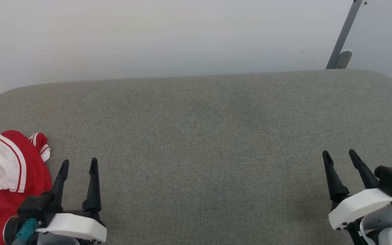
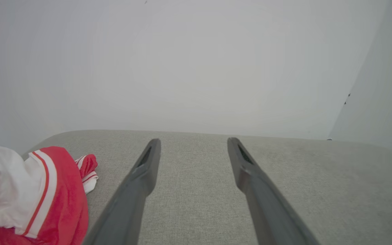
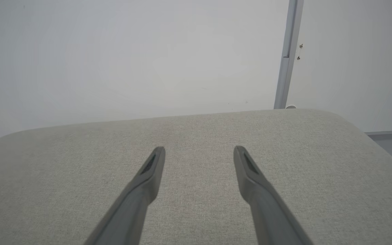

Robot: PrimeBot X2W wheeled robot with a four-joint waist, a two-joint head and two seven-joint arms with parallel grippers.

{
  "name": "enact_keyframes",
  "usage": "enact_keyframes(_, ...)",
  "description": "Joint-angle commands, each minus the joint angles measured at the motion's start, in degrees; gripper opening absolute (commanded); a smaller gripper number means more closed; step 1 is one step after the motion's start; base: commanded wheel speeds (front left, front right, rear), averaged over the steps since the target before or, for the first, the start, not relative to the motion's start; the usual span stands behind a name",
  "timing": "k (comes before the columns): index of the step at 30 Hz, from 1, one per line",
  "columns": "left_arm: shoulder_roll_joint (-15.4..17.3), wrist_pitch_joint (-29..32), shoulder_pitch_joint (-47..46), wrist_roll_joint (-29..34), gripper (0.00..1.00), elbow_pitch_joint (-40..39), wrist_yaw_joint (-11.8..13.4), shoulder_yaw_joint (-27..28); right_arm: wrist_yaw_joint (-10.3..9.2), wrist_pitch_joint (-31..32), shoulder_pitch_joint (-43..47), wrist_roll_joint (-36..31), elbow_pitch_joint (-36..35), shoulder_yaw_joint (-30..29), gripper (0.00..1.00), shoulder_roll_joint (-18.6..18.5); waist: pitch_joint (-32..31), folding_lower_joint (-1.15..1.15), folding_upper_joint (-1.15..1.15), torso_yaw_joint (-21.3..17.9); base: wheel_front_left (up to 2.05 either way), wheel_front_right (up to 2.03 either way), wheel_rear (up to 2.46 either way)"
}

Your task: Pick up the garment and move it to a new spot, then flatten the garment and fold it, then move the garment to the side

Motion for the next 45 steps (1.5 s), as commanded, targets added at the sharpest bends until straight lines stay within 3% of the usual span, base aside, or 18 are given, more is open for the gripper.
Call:
enact_keyframes(1, -0.07, -0.63, 0.63, 1.64, 1.00, -0.39, -0.17, 0.18, 0.09, -0.53, 0.23, -1.24, -0.47, 0.09, 1.00, -0.29, 0.04, 0.00, 0.00, 0.01, 0.00, 0.00, 0.00)
enact_keyframes(18, -1.47, -2.17, 1.18, 7.98, 1.00, -0.83, -0.70, 0.44, 0.06, -1.84, 0.82, -7.32, -0.70, 0.96, 1.00, 0.03, 0.22, 0.00, 0.00, 0.11, 0.00, 0.00, 0.00)
enact_keyframes(33, -2.68, -2.13, 0.59, 6.68, 1.00, -0.64, -1.43, 1.52, 0.06, -2.77, 1.11, -7.51, -0.50, 1.48, 1.00, 0.17, 0.16, 0.00, 0.00, 0.48, 0.00, 0.00, 0.00)
enact_keyframes(39, -3.05, -2.13, 0.00, 6.35, 1.00, 0.21, -1.44, 2.69, 0.06, -2.41, 0.87, -6.79, -0.84, 2.77, 1.00, 0.06, -0.47, 0.00, 0.00, 3.14, 0.00, 0.00, 0.00)
enact_keyframes(45, -2.88, -2.13, -0.55, 5.69, 1.00, 0.99, -0.89, 5.13, 0.06, -1.60, -0.02, -5.97, -0.78, 5.82, 1.00, -0.09, -1.55, 0.00, 0.00, 8.49, 0.00, 0.00, 0.00)
